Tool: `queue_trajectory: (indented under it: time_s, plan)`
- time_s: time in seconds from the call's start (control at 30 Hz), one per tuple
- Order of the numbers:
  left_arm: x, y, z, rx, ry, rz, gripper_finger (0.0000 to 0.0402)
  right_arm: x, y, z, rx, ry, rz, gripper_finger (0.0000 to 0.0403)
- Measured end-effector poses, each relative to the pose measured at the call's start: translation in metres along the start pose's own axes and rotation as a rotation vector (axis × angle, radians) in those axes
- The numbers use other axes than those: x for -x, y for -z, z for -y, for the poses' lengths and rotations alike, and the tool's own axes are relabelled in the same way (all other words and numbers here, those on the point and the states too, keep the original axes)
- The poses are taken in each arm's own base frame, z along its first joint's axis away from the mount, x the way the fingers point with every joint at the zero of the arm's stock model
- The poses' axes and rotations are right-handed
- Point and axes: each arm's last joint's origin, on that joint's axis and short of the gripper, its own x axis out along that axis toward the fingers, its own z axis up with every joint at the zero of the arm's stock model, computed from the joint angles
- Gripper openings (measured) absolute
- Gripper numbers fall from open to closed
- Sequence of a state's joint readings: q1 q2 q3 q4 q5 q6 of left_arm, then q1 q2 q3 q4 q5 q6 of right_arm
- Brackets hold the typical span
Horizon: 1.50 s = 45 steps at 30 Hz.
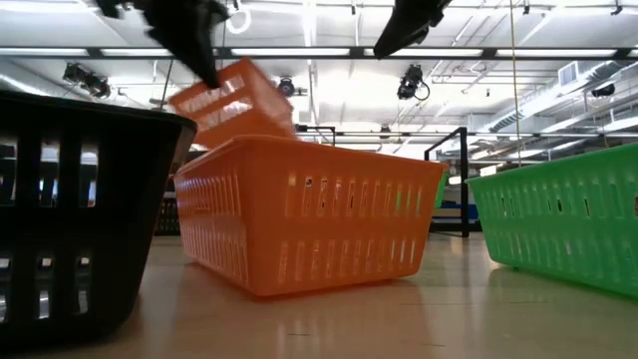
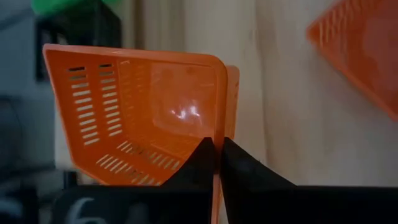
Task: Stack baskets on shelf by color
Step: Put the left orange bin on the shelf
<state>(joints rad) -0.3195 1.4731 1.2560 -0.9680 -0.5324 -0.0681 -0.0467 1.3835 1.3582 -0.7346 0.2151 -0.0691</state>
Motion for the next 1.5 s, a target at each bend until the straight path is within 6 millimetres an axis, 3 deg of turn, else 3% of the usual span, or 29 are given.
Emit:
queue_trajectory:
  time_s: [0.13,0.47,0.77,0.9,1.2,1.5]
  plan:
    - [-0.010,-0.008,-0.019,-0.019,-0.051,0.044,0.0013,0.007,0.004,0.001,-0.021,0.008,-0.027,0.0114]
    - [-0.037,-0.006,-0.079,0.036,-0.147,0.010,0.0013,0.017,0.017,0.003,-0.086,0.010,-0.129,0.0114]
    - [-0.064,0.015,-0.132,0.172,-0.120,-0.058,0.0012,0.019,0.016,-0.002,-0.076,-0.004,-0.127,0.0114]
    - [-0.082,0.022,-0.140,0.181,-0.100,-0.119,0.0012,0.019,0.016,-0.003,-0.074,-0.006,-0.126,0.0114]
    - [-0.128,0.021,-0.132,0.122,-0.087,-0.220,0.0012,0.015,0.022,-0.004,-0.066,0.001,-0.148,0.0114]
    - [-0.141,0.023,-0.141,0.132,-0.110,-0.228,0.0015,0.004,0.034,-0.008,-0.057,0.004,-0.192,0.0114]
